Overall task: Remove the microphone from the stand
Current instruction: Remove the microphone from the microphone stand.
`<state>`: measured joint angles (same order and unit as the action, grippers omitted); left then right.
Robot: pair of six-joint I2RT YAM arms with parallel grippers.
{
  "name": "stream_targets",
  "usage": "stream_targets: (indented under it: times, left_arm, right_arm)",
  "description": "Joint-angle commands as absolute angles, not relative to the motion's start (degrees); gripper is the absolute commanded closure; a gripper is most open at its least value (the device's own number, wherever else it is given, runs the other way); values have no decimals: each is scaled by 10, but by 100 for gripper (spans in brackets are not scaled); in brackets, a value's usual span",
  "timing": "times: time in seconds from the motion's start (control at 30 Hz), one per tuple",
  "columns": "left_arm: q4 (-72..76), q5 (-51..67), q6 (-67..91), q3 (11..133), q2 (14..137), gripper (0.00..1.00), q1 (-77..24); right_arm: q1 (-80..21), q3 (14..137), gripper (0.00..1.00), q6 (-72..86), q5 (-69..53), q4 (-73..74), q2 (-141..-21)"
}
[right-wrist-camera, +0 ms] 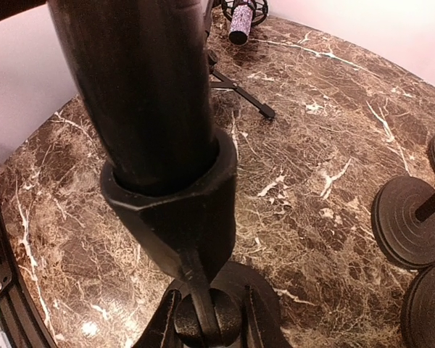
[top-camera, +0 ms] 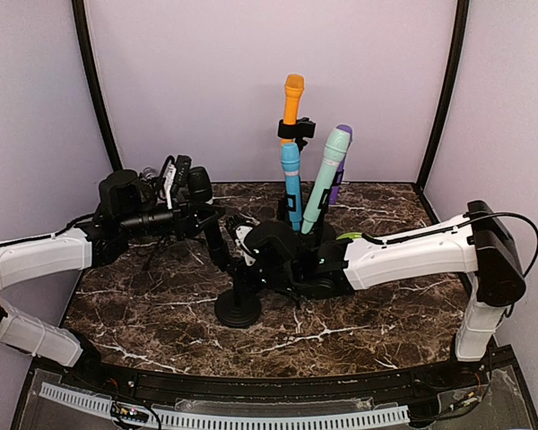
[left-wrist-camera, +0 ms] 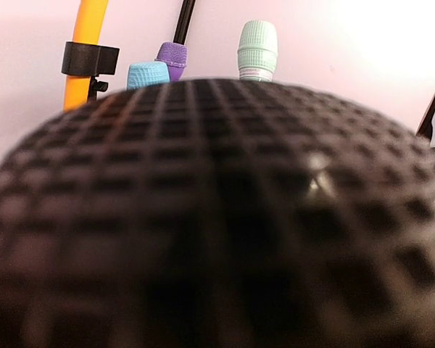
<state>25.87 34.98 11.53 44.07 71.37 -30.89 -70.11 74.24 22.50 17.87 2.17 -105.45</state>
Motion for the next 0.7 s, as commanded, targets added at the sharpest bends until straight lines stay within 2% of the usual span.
stream_targets:
  times: [0.0,0.5,0.67]
  left_arm:
    - [317,396,137,451,673,100,-306]
    - [176,351,145,553,706,100,-295]
    - [171,347,140,552,708,100,-294]
  right_arm:
    - [-683,709,100,258,162,126,-1080]
    - [-739,708,100,172,206,135,-1099]
    - [-745,707,100,177,217,141,-1100]
